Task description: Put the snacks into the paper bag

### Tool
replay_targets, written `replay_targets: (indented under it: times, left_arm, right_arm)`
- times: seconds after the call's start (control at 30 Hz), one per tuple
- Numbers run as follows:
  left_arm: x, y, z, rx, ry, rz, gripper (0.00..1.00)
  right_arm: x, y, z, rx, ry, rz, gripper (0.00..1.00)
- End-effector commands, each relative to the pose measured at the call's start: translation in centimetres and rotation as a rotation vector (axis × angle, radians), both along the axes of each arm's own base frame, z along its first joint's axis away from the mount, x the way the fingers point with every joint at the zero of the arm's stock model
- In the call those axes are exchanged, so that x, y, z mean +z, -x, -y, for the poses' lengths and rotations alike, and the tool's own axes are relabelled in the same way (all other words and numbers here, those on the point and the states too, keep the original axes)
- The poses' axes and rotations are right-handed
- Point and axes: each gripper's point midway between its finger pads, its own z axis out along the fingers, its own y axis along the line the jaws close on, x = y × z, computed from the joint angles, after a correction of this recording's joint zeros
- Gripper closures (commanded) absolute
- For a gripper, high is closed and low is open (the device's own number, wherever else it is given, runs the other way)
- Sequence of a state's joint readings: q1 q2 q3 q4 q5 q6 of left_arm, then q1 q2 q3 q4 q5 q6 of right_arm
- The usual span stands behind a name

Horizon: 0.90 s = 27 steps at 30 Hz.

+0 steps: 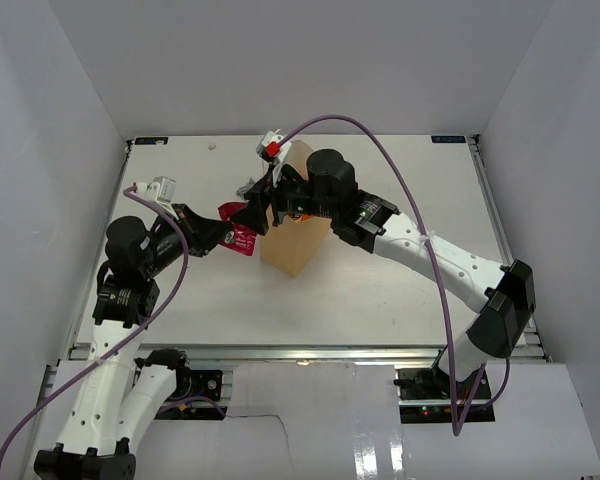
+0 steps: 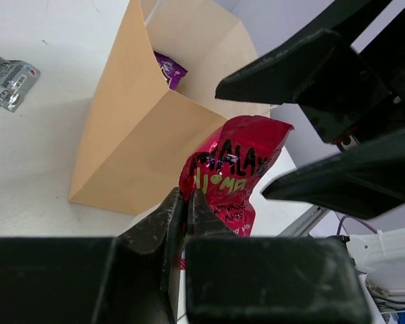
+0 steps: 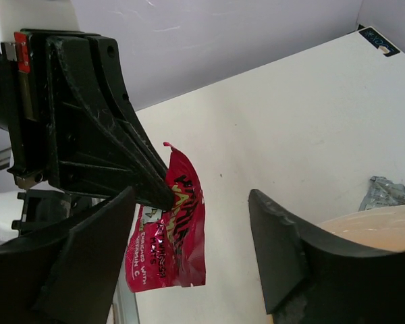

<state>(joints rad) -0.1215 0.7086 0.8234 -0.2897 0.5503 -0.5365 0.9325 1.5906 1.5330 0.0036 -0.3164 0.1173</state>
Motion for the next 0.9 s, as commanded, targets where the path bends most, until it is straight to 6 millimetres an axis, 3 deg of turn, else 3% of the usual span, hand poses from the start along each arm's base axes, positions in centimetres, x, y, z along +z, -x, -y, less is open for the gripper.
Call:
replay_targets:
  times: [0.0,0.07,0.23,0.37,0.4,0.53,0.57,0.63,0.73,0.77,0.87]
  left_arm:
    - [2.4,0.6,0.5,-0.036,0.032,0.057,1.00]
    - [2.6,0.5,0.5,-0.037,0.039,0.063,1.00]
    - [3.7,0.5,0.5,-0.033,0.052,0.086,1.00]
    - [4.3,0.3,0.5,-0.029,0.063,0.101,1.00]
    - [4.6,0.3,0.5,-0.028,0.066,0.106,0.99]
    - [5.6,0.0,0.3,-0.002,0.095,0.128,0.75]
    - [5.8,-0.2,0.3,0.008,0.113,0.120,0.51]
    - [6.5,-0.6,-0.2,0.045,0.129,0.134,0.29]
    - [7.4,-1.5,-0.9,0.105,0.135,0.142,0.15]
    - [7.5,-1.8,-1.1,0.117,0.128,0.141,0.13]
    - [7.4,-3.2,-1.7,0.166,0.099,0.127,0.12]
  right_arm:
    - [1.2,1.1,-0.5,0.047,-0.055,-0.005,0.32]
    - [1.3,1.9,-0.4,0.084,-0.061,-0.012,0.46]
    - [1.7,3.3,-0.4,0.163,-0.074,-0.010,0.63]
    - [2.8,3.7,-0.4,0.191,-0.093,0.017,0.90]
    - [3.0,3.6,-0.3,0.191,-0.096,0.025,0.92]
    - [4.5,3.1,0.1,0.199,-0.117,0.062,0.92]
    - [5.2,2.6,0.4,0.188,-0.127,0.076,0.92]
    - [6.2,2.0,0.9,0.176,-0.141,0.100,0.92]
    - [8.6,-0.5,2.5,0.116,-0.175,0.150,0.92]
    - [10.0,-0.8,3.0,0.105,-0.194,0.174,0.92]
    - [11.5,-2.9,4.6,0.046,-0.209,0.207,0.92]
